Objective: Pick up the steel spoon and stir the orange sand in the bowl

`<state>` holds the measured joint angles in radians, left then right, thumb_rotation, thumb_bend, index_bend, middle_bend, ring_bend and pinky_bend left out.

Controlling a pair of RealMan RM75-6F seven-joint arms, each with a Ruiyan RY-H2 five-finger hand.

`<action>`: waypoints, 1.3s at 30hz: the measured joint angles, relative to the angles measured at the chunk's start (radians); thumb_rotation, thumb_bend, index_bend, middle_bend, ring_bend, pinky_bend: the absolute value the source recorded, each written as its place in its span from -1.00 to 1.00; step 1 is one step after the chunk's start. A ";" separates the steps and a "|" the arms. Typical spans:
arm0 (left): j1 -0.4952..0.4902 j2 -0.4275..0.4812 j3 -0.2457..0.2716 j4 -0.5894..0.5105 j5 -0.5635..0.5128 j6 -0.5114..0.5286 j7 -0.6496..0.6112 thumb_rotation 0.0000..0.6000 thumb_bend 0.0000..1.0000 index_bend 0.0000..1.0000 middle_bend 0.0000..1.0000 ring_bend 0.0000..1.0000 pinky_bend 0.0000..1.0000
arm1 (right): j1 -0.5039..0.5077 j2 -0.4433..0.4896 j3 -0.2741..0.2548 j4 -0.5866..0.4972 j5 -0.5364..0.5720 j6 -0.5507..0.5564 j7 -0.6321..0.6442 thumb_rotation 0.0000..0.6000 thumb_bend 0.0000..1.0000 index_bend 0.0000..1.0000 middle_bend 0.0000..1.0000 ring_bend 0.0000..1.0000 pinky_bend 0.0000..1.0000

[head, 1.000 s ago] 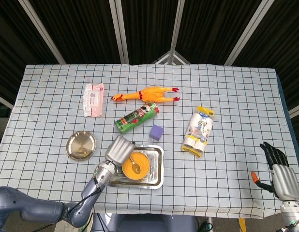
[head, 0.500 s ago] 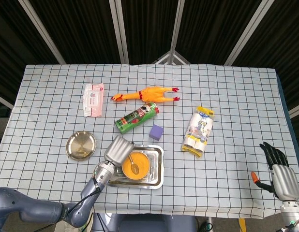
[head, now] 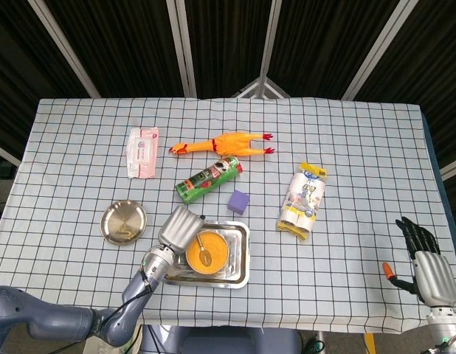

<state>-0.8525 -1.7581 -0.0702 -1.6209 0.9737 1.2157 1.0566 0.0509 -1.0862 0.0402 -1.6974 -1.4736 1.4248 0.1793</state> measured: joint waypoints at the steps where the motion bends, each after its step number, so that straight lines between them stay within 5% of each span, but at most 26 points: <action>1: 0.000 0.000 0.000 0.000 -0.001 -0.002 0.000 1.00 -0.06 0.03 1.00 1.00 1.00 | 0.000 0.000 0.000 0.000 0.000 0.000 0.000 1.00 -0.19 -1.00 -1.00 -1.00 -1.00; 39: 0.007 -0.013 -0.005 0.020 0.017 -0.020 -0.005 1.00 -0.06 -0.02 1.00 1.00 1.00 | -0.001 0.002 0.001 -0.003 0.004 -0.003 0.006 1.00 -0.19 -1.00 -1.00 -1.00 -1.00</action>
<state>-0.8454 -1.7713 -0.0755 -1.6005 0.9909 1.1957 1.0515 0.0504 -1.0837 0.0409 -1.6999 -1.4692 1.4222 0.1849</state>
